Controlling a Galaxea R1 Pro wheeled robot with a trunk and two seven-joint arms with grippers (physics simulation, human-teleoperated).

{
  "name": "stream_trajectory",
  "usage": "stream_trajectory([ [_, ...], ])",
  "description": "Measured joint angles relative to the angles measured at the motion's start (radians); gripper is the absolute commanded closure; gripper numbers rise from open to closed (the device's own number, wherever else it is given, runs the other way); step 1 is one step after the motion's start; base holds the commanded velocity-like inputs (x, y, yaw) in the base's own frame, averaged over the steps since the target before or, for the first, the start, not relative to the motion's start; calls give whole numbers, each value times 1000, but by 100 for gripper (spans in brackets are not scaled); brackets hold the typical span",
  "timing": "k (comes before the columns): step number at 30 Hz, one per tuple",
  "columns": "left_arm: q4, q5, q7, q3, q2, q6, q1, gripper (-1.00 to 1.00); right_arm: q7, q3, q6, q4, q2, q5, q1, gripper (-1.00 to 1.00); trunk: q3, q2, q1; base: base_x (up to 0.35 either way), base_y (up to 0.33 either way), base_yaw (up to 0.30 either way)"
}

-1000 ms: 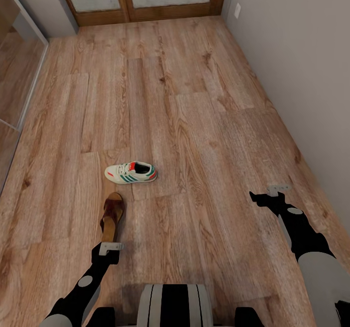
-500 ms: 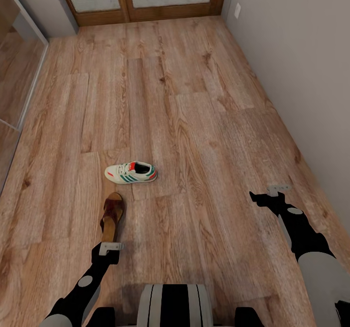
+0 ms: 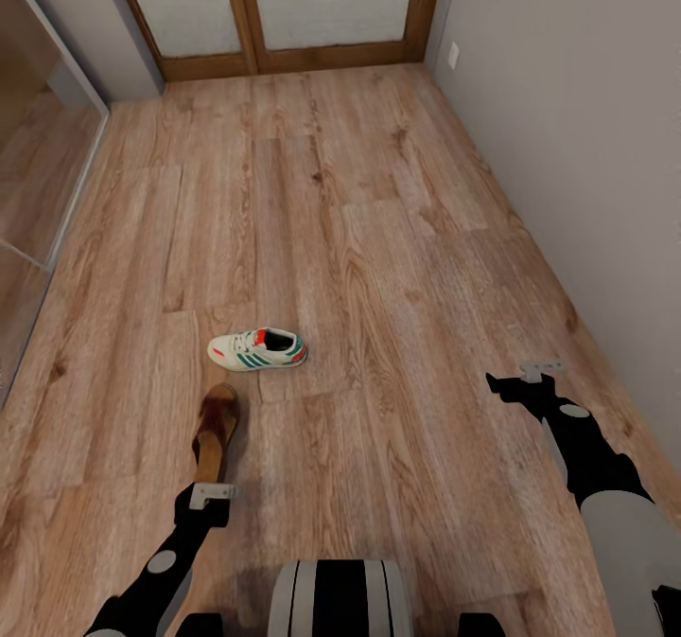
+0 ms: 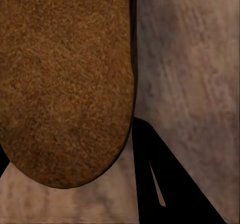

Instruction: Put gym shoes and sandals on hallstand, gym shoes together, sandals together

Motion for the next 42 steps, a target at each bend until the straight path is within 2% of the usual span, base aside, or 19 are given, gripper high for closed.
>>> stream_trajectory([
  [5,-11,4,0,26,13,-13,23,100,0,0,0,0,0,0,0,-100,19,1,-2,0,0,0],
  [7,-12,9,0,46,16,-42,25,100,0,0,0,0,0,0,0,-100,27,2,-3,0,0,0],
  [9,-21,26,-7,101,18,-86,26,100,0,1,0,0,1,0,0,-100,35,2,-4,0,0,0],
  [13,-99,28,-11,122,19,-94,26,100,0,1,0,1,1,-1,0,-100,50,3,-6,0,0,0],
  [16,-154,27,-12,126,18,-84,26,100,0,1,0,1,1,-1,0,-100,62,4,-7,0,0,0],
  [22,-309,26,-12,121,17,57,23,100,0,1,0,4,1,-1,1,-100,85,5,-10,0,0,0],
  [26,-368,26,-15,119,15,117,23,100,0,1,0,4,1,0,1,-100,101,6,-12,0,0,0],
  [35,-379,26,-12,122,5,142,26,100,0,1,-4,4,1,2,3,-100,135,8,-16,0,0,-5],
  [42,-370,29,-11,127,6,136,27,100,0,1,-3,1,-1,4,28,-100,173,10,-19,0,0,-63],
])
